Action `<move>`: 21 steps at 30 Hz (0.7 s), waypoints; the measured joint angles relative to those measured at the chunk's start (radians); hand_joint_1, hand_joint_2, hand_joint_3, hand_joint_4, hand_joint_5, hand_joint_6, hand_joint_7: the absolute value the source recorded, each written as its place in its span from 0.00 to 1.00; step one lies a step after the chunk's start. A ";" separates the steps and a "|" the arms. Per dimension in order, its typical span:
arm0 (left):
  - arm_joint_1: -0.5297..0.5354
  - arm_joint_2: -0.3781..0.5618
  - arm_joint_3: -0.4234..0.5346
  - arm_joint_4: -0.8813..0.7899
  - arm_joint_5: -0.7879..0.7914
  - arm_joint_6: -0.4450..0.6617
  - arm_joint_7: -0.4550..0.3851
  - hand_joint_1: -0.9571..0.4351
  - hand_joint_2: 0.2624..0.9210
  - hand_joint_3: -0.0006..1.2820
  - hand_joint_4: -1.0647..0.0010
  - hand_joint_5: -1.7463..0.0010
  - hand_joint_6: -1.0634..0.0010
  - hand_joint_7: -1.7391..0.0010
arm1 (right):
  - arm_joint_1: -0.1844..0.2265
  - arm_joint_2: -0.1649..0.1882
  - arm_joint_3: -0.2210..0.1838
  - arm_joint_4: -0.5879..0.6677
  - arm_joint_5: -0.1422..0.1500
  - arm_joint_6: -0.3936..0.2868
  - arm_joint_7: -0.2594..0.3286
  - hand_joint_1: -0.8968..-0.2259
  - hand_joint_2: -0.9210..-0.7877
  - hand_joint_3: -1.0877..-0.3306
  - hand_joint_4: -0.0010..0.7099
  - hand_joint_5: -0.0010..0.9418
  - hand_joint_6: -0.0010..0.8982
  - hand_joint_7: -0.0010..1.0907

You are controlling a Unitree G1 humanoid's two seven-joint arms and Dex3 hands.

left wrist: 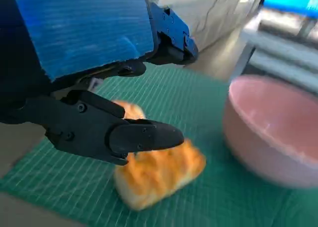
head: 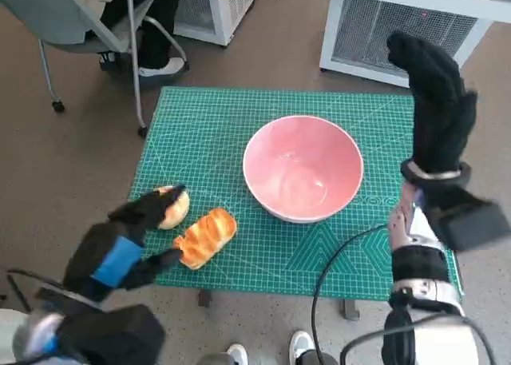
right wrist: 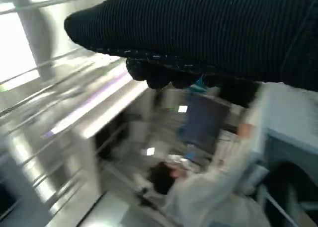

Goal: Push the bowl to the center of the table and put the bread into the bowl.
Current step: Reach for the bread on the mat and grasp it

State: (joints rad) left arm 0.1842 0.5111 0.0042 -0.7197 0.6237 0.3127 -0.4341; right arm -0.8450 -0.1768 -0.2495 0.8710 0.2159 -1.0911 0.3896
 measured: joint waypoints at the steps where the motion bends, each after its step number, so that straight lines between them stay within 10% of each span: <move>1: 0.000 -0.004 -0.013 0.002 0.011 0.001 0.001 0.23 1.00 0.25 0.64 1.00 0.64 0.96 | 0.007 0.000 0.005 -0.014 0.010 -0.002 0.006 0.45 0.00 0.39 0.35 0.00 0.05 0.47; 12: -0.019 -0.080 -0.128 0.142 0.091 -0.003 0.082 0.23 1.00 0.22 0.62 1.00 0.64 0.98 | 0.078 0.000 0.057 -0.163 0.095 0.029 0.068 0.42 0.00 0.43 0.35 0.00 0.03 0.53; 21: -0.087 -0.144 -0.193 0.292 0.136 0.003 0.159 0.24 1.00 0.21 0.62 1.00 0.64 0.99 | 0.101 0.002 0.080 -0.213 0.098 0.051 0.078 0.42 0.00 0.44 0.35 0.00 0.01 0.56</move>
State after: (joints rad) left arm 0.0970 0.3670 -0.1886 -0.4278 0.7598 0.3159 -0.2752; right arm -0.7444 -0.1753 -0.1699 0.6576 0.3140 -1.0400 0.4674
